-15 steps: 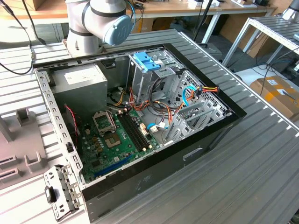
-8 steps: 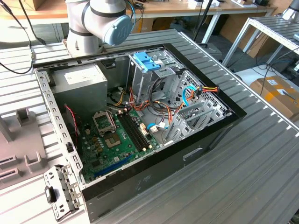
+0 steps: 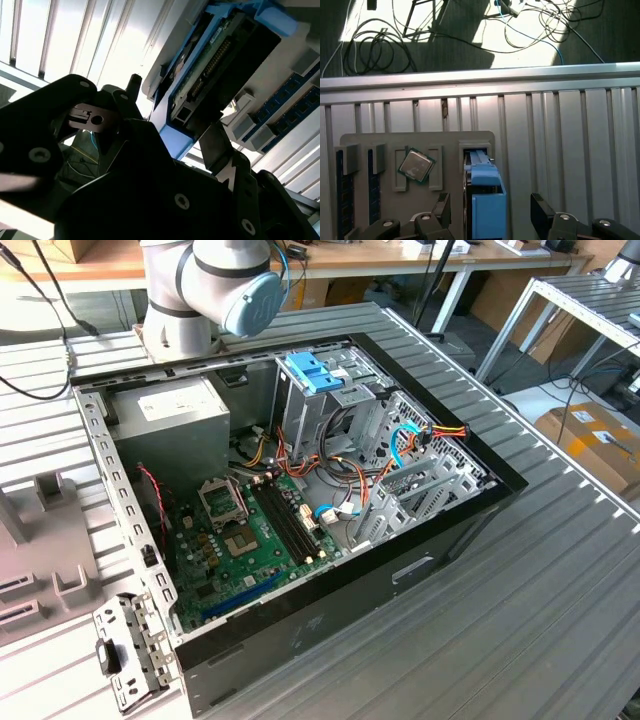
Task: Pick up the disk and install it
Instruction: 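Pick up the disk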
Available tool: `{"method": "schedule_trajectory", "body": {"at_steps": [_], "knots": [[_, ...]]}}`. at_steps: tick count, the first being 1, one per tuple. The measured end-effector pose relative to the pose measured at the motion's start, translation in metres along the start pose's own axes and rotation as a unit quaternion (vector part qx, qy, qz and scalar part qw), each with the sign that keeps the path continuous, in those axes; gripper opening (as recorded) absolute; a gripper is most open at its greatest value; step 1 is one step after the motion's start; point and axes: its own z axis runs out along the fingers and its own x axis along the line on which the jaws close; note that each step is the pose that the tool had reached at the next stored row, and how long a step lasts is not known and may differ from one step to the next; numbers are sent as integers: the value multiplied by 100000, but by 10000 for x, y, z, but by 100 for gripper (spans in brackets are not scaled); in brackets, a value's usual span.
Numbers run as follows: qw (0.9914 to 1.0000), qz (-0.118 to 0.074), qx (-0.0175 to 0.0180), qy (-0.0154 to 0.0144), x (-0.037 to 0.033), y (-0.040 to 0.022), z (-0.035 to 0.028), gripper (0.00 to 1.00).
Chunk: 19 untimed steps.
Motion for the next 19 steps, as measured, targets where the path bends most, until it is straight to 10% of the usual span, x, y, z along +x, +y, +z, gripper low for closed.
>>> {"method": "schedule_trajectory", "body": {"at_steps": [13,19], "knots": [[100000,-3,-6,2,166,-12,26,74],[100000,0,-5,-4,70,-6,37,74]]}}
